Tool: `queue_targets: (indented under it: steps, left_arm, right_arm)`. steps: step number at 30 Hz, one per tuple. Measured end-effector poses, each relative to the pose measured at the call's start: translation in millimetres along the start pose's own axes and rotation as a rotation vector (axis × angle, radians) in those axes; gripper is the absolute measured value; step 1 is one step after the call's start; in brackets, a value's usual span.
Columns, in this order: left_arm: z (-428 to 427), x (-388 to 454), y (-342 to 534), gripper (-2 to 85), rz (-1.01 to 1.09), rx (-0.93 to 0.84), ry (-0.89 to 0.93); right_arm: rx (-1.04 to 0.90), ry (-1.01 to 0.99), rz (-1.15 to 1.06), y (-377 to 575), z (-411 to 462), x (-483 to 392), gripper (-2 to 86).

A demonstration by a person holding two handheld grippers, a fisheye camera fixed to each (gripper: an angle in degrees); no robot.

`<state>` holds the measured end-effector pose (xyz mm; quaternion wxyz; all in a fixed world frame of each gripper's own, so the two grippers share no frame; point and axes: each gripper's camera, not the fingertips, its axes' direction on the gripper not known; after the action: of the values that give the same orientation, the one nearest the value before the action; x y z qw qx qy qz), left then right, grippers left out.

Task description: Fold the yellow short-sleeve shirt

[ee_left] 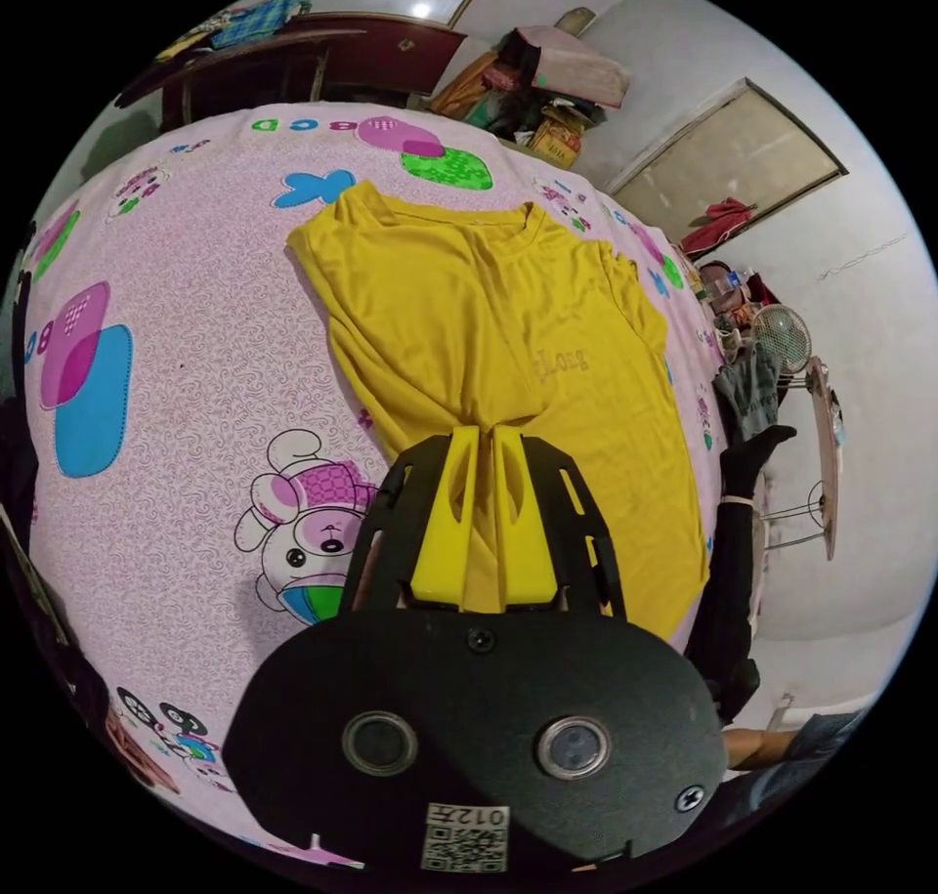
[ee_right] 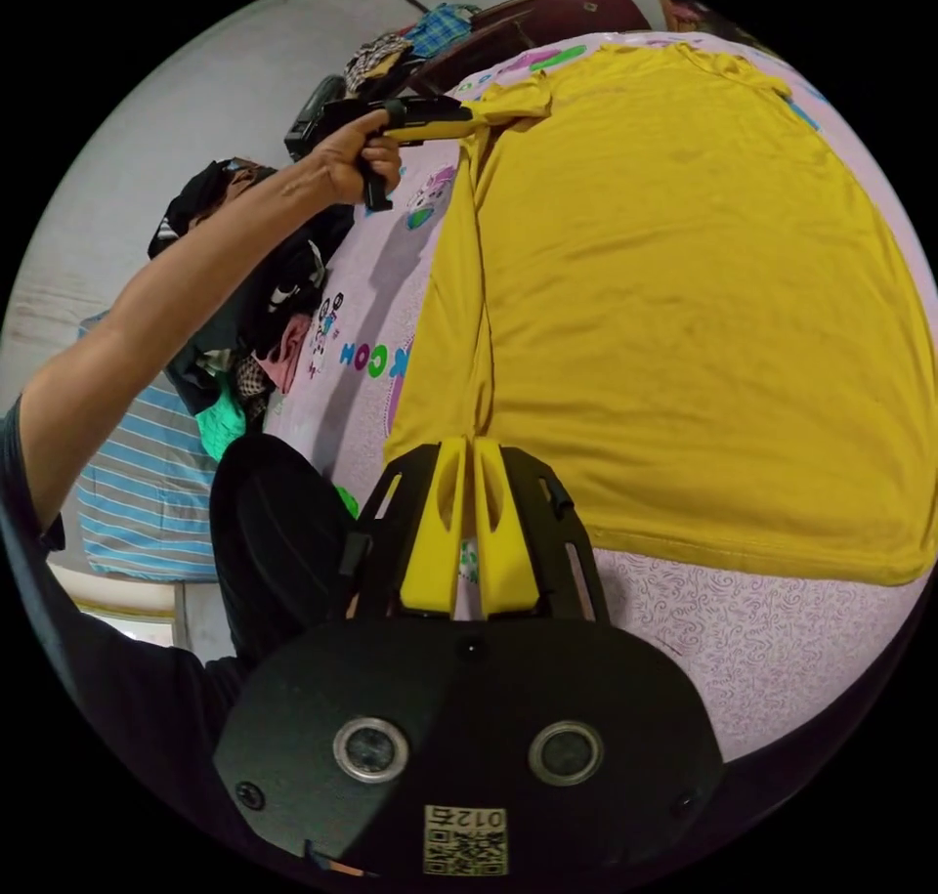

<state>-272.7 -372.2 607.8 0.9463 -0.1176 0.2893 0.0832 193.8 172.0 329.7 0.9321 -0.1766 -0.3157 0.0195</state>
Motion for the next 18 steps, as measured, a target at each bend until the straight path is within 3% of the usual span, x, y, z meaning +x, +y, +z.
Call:
queue_targets:
  steps: [8,14,18]
  left_arm:
    - [-21.8,-2.4,-20.8,1.1,-0.014,0.028,0.117]
    - [11.9,5.4,-28.9,1.8,-0.023,-0.028,0.02]
    - [-2.8,-6.6,-10.5,2.5,-0.118,0.126,0.097]
  right_arm:
    - [0.083,-0.181,0.083,1.9,-32.8,14.8,-0.5]
    - [0.036,-0.142,0.203,-6.5,-28.6,41.7,0.2]
    - [0.038,-0.137,0.217,-10.3,-28.7,41.6,1.9]
